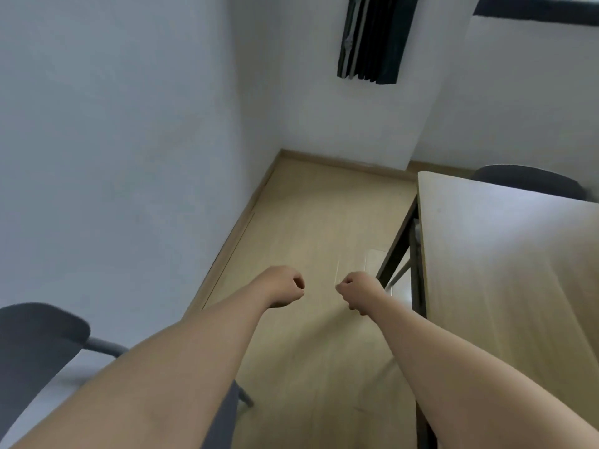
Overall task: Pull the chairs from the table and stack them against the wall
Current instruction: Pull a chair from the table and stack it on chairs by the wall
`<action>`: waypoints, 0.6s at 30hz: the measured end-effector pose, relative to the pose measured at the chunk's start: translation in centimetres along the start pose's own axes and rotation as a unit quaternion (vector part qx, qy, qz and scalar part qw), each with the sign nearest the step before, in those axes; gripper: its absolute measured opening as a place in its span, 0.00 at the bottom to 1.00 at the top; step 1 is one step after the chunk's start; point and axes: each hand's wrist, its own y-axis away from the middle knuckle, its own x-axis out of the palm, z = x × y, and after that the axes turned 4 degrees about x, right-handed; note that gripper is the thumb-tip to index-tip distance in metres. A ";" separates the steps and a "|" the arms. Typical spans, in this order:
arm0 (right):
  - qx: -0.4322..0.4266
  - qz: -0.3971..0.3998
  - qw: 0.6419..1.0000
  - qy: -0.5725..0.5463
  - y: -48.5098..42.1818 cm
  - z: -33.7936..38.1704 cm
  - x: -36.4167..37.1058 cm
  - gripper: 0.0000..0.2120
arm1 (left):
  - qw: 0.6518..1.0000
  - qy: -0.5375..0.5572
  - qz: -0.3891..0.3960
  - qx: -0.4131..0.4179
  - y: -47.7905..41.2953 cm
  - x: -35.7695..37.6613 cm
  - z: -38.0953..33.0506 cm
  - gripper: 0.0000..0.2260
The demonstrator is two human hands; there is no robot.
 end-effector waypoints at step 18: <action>0.057 -0.096 0.989 -0.096 -24.2 7.4 -17.3 0.08 | 0.980 -0.142 0.026 0.136 -31.5 -15.0 -10.5 0.17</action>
